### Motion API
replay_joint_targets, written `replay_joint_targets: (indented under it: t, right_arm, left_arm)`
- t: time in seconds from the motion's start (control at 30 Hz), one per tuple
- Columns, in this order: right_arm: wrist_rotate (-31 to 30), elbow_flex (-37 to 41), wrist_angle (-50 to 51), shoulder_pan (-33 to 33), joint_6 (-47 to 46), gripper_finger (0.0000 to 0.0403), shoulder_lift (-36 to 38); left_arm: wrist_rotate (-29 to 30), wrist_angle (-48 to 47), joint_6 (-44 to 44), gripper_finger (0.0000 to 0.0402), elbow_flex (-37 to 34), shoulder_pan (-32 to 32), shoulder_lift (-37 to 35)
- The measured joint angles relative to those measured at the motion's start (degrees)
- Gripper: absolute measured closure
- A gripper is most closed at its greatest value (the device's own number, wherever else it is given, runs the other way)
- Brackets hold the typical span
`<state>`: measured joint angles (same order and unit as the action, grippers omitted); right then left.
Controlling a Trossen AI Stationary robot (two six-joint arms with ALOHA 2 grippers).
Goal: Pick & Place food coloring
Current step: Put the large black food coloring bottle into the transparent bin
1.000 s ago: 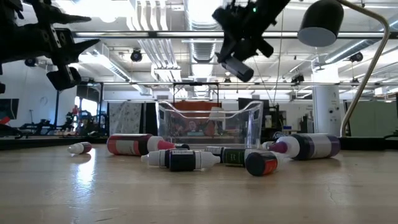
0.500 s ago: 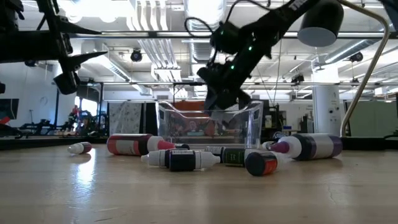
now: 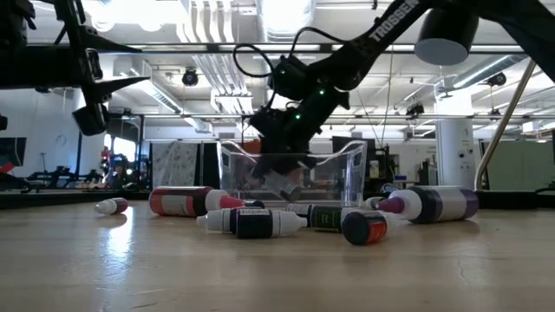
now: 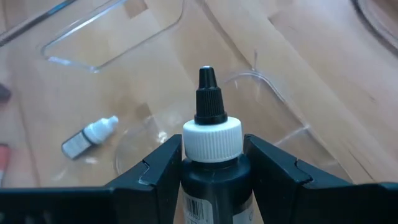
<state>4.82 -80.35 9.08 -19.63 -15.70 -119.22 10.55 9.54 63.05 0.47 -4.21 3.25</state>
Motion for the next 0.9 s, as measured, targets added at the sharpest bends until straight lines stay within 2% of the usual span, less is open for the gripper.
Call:
replay_joint_targets:
  t: [0.23, 0.57, 0.9]
  right_arm:
    - [0.55, -5.64, 4.51, -0.07, -3.14, 0.0242, -4.58]
    - [1.01, -8.15, 8.55, 0.03, -4.07, 0.0189, -5.83]
    - [-2.14, -8.5, 10.79, 0.92, -4.0, 0.0214, -5.85]
  left_arm:
    - [0.08, -2.2, 3.88, 0.0248, -0.02, 0.0, 0.0]
    - [-0.84, -4.86, 4.94, 0.0248, -0.02, 0.02, 0.02]
    - [-2.04, -7.12, 4.91, 0.0248, -0.04, 0.02, 0.0]
